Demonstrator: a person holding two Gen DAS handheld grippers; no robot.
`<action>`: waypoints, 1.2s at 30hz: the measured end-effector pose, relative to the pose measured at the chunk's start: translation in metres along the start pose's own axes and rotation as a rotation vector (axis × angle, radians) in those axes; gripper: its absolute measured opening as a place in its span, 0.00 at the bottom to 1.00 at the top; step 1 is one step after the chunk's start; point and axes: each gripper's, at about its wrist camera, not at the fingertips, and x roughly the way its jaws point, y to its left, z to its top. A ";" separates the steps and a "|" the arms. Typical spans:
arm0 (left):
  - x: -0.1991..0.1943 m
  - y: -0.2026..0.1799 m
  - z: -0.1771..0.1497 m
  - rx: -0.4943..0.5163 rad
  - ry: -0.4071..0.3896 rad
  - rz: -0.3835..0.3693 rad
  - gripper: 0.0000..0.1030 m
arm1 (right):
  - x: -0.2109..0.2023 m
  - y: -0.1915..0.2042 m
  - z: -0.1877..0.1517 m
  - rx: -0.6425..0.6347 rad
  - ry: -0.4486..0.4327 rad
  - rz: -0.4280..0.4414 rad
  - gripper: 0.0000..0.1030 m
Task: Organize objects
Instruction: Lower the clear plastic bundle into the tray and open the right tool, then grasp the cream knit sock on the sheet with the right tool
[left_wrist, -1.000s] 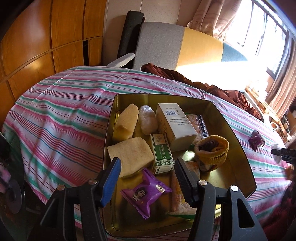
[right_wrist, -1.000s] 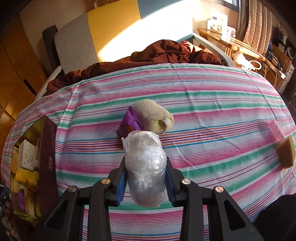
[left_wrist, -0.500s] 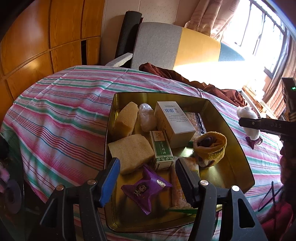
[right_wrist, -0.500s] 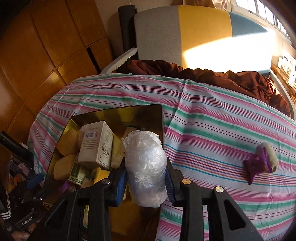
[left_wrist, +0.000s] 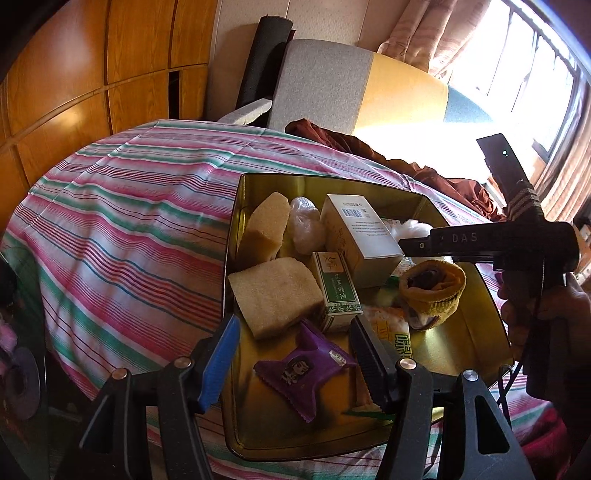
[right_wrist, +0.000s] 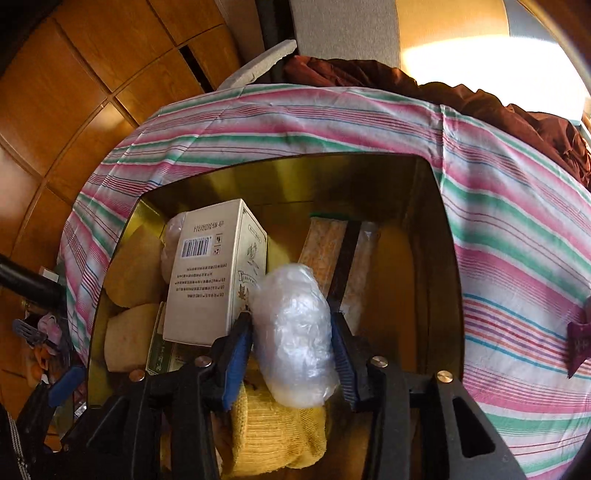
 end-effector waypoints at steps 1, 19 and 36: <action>0.000 0.001 0.000 -0.001 0.002 0.000 0.61 | 0.000 -0.001 -0.002 0.005 -0.002 0.008 0.46; -0.014 -0.015 0.000 0.059 -0.035 0.032 0.66 | -0.065 -0.008 -0.025 -0.008 -0.168 -0.013 0.48; -0.022 -0.056 0.004 0.177 -0.057 0.027 0.66 | -0.127 -0.140 -0.052 0.234 -0.251 -0.112 0.48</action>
